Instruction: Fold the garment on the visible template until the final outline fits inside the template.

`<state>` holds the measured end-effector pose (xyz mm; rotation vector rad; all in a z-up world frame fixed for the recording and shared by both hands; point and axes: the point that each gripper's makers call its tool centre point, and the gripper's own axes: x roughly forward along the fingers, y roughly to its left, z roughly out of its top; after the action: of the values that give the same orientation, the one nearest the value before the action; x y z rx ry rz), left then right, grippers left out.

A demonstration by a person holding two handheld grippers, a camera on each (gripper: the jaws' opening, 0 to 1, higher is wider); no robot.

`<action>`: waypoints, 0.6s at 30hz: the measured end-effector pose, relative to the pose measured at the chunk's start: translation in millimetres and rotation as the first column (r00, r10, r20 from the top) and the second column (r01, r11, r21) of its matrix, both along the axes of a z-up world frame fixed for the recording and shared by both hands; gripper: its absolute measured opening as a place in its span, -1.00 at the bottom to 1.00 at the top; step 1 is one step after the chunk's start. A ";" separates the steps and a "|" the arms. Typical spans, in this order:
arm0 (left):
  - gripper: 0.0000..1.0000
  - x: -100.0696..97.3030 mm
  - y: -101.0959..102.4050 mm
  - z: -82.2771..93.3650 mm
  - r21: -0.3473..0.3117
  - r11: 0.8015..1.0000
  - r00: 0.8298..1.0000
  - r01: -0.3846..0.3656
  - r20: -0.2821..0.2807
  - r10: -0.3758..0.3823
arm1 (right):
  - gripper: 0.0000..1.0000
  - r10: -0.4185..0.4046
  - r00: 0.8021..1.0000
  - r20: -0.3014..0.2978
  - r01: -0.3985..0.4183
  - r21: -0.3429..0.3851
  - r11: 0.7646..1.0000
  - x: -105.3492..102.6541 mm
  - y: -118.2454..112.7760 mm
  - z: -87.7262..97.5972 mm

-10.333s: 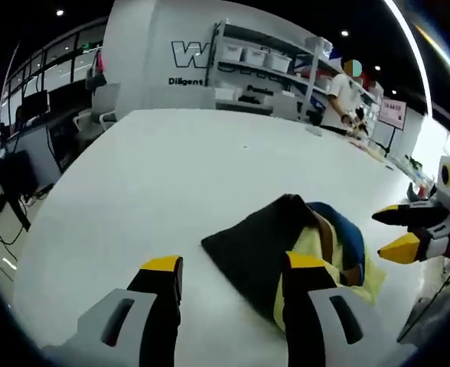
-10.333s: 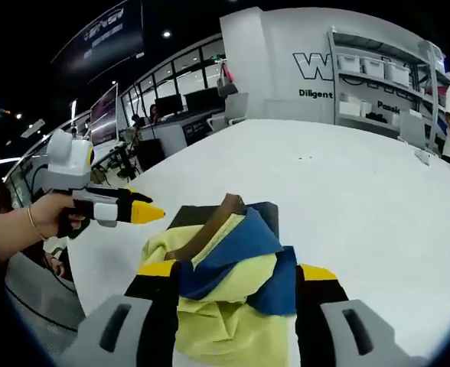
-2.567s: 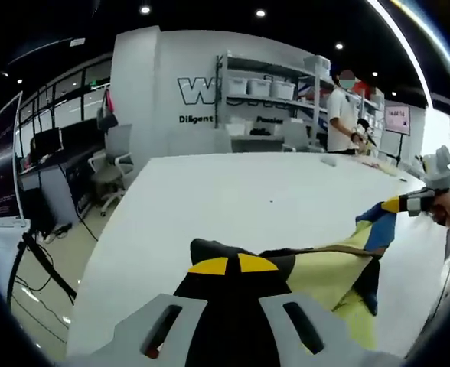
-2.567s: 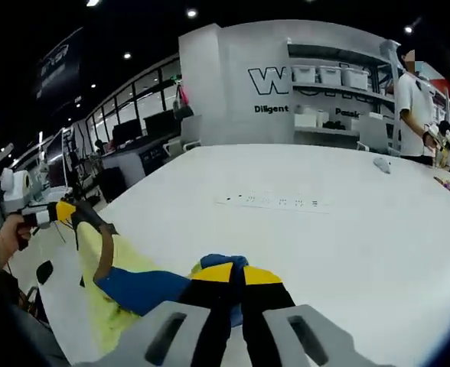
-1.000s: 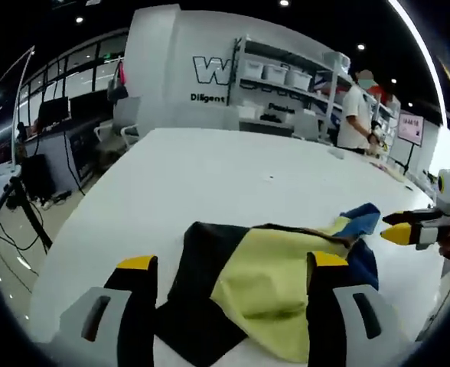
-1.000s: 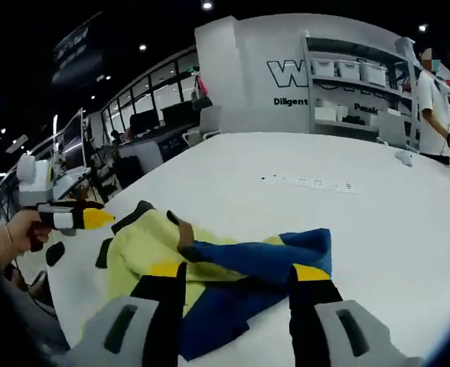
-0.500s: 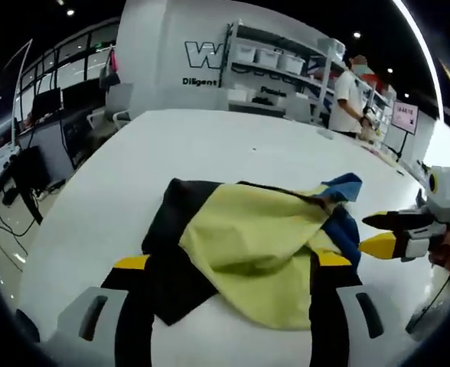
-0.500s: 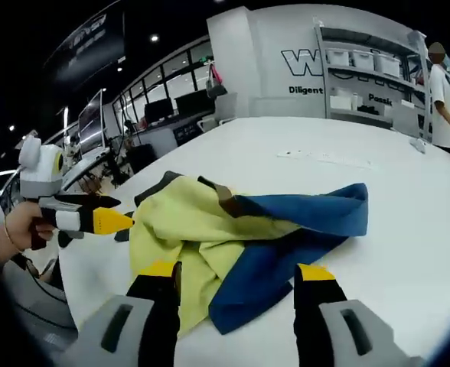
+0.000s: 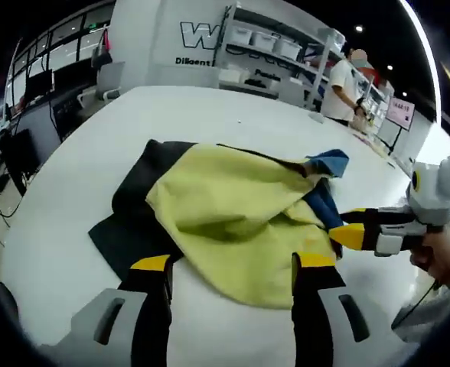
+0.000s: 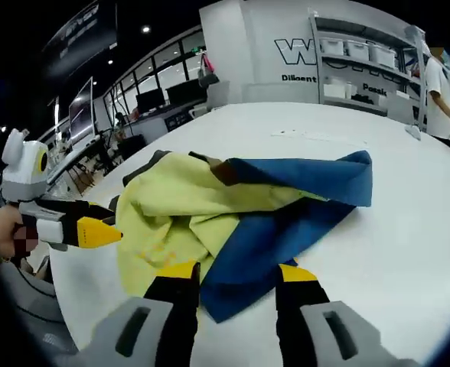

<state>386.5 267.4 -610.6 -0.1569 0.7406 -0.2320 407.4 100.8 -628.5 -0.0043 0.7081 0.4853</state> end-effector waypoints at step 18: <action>-0.77 -8.1 -5.2 -27.3 0.073 0.997 0.997 0.024 -0.071 -0.019 | -1.00 0.017 0.999 0.029 -0.016 -0.039 0.999 2.1 -0.2 -1.0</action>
<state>378.4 262.2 -637.9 -0.0876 0.8198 -0.2202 409.5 100.6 -629.5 -0.0539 0.6897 0.4863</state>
